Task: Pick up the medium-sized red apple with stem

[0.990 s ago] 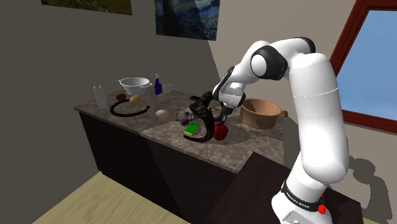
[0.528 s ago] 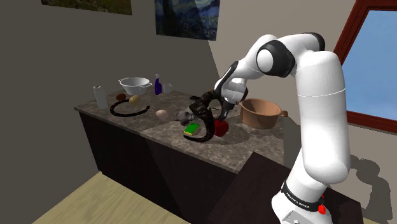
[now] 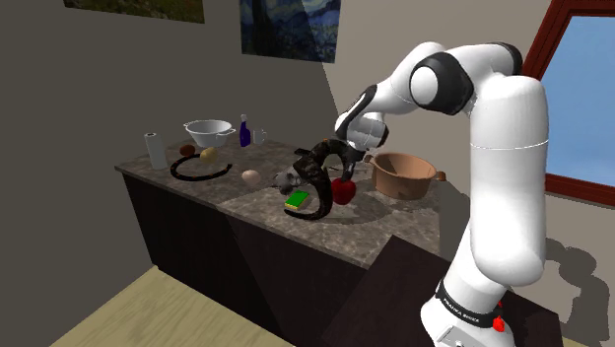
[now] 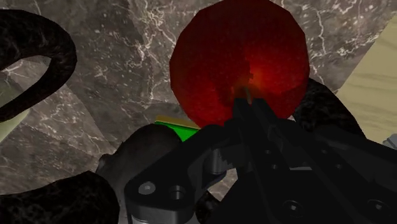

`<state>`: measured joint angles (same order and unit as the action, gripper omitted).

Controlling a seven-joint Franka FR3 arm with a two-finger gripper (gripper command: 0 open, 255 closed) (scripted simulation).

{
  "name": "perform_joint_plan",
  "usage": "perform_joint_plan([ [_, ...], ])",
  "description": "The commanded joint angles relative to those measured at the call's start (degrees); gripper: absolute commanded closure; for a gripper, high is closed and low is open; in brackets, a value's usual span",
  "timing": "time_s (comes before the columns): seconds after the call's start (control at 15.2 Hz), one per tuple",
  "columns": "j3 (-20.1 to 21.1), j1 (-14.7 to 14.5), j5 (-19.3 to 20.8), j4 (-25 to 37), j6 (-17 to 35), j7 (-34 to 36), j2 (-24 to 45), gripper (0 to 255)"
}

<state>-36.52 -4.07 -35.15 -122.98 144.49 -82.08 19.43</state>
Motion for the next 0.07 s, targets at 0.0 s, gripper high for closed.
perform_joint_plan([
  [0.0,-0.3,-0.2,0.5,0.2,-0.3,0.4,-0.2,255],
])
